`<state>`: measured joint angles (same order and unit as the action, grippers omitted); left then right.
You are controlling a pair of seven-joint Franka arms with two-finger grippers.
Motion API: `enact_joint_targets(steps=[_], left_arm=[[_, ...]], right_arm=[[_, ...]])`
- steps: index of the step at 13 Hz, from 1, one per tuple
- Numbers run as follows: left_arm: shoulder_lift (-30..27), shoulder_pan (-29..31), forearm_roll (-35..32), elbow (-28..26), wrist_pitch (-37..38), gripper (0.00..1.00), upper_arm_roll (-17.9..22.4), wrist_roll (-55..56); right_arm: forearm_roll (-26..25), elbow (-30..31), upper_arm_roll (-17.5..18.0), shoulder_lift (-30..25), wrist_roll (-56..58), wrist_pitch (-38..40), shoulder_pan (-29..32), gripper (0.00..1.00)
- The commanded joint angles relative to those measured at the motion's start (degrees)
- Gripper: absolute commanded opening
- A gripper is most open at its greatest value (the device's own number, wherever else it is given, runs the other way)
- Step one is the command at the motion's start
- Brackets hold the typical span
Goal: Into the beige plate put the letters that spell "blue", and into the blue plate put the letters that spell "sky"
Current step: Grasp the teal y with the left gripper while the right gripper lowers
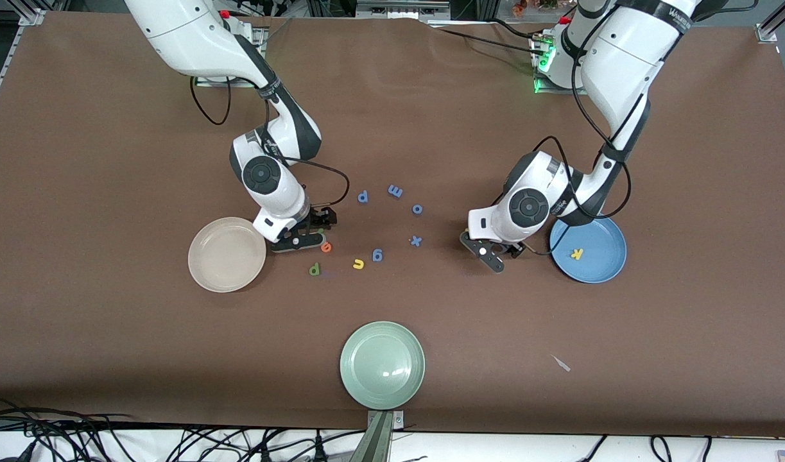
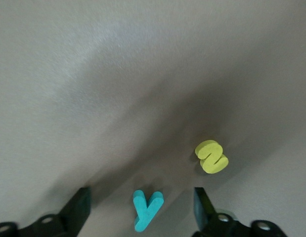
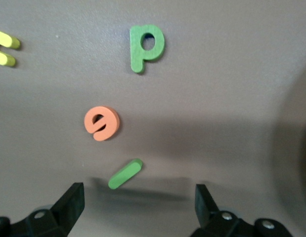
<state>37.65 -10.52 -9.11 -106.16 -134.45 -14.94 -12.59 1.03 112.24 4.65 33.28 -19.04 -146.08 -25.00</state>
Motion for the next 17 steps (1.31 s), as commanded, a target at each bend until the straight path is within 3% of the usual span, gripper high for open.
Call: enact_joint_targets(steps=[1,2,5,7,9,10,14,17], left_arm=[[-1.5,0.7,-0.4,-1.7,-0.8,0.86,-0.1,-0.8],[-1.5,0.9,-0.4,-2.1,-0.8,0.83,-0.1,-0.9],[-1.6,0.9,-0.4,-2.1,-0.8,0.43,-0.1,-0.8],[-1.4,0.9,-0.3,-2.2,-0.8,0.37,-0.1,-0.4],[-1.5,0.8,-0.3,-2.1,-0.6,0.24,-0.1,-0.2],[-1.8,0.9,-0.4,-2.0,-0.3,0.12,-0.1,-0.1],[-6.1,2.3,-0.4,0.6,6.5,0.08,0.4,-0.8],[-6.5,8.2,-0.4,5.7,12.1,0.08,0.6,-10.6]], right_arm=[[-1.2,3.1,0.3,-2.1,-1.4,-2.0,-0.2,0.93],[-1.2,3.0,0.2,-1.6,-1.5,-2.4,-0.7,0.92],[-1.2,2.7,0.3,-1.0,-1.4,-3.7,-0.7,0.79],[-1.1,2.0,0.3,-0.8,-1.0,-3.7,-0.8,0.77],[-3.0,1.2,0.7,-0.5,0.2,-3.8,-1.4,0.77],[-4.6,1.2,0.7,-0.4,0.3,-3.9,-1.4,0.77],[-5.4,1.6,0.7,-0.4,0.8,-4.6,-1.4,0.77],[-5.4,1.8,0.7,-0.2,3.7,-5.2,-1.3,0.69]])
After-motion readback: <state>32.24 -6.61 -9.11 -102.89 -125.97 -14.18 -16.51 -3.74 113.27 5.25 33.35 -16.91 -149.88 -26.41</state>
